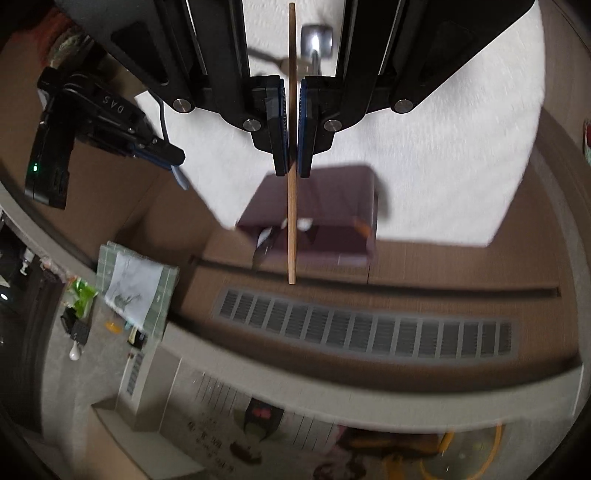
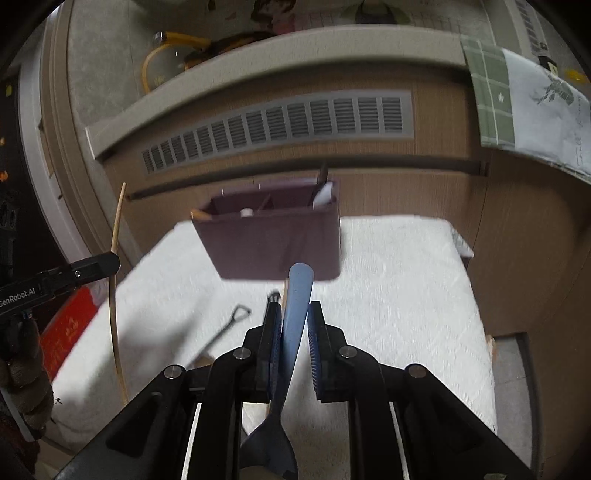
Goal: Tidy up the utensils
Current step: 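Lift the chopstick and blue spoon with both tools over the purple holder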
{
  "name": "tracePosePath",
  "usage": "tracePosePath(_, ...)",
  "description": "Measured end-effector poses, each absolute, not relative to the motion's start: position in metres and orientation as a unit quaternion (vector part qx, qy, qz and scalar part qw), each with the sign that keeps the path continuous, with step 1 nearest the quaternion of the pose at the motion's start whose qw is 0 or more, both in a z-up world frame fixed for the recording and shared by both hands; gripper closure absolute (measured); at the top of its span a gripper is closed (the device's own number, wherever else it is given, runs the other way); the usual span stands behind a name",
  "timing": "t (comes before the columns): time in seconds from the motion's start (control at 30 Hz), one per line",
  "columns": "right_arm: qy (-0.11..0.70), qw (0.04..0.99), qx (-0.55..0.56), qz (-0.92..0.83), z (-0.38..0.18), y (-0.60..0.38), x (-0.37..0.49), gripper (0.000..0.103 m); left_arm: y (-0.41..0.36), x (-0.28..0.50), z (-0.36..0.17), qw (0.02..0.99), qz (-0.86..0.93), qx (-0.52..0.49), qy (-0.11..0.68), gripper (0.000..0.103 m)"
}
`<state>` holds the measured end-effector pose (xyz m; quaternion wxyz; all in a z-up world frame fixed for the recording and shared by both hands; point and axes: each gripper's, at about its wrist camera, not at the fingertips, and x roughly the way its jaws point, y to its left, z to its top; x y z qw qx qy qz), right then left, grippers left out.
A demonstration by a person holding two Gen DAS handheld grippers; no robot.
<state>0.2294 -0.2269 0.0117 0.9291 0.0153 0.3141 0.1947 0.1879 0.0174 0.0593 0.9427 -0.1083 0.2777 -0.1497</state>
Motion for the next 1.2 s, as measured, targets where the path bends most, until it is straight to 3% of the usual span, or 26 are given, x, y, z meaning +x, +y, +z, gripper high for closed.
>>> tracePosePath(0.23,0.167,0.971,-0.008,0.169,0.112,-0.218,0.256,0.090,0.022,0.224,0.146,0.968,-0.151,-0.107,0.171,0.098)
tracePosePath(0.4,0.111,0.981,0.005,0.157,0.143,-0.206,0.299,0.090,0.035,0.276,0.154,0.974,-0.129,-0.146,0.116,0.098)
tracePosePath(0.57,0.082,0.985,0.030,0.149,0.133,-0.192,0.336,0.090,0.048,0.325,0.128,0.975,-0.108,-0.159,0.108,0.098)
tracePosePath(0.83,0.129,0.981,0.022,0.140,0.078,-0.157,0.406,0.090,0.060,0.381,0.079,0.967,-0.103,-0.180,0.150,0.098)
tracePosePath(1.2,0.120,0.986,-0.021,0.110,0.041,-0.138,0.421,0.090,0.044,0.380,0.036,0.964,-0.117,-0.164,0.172,0.098)
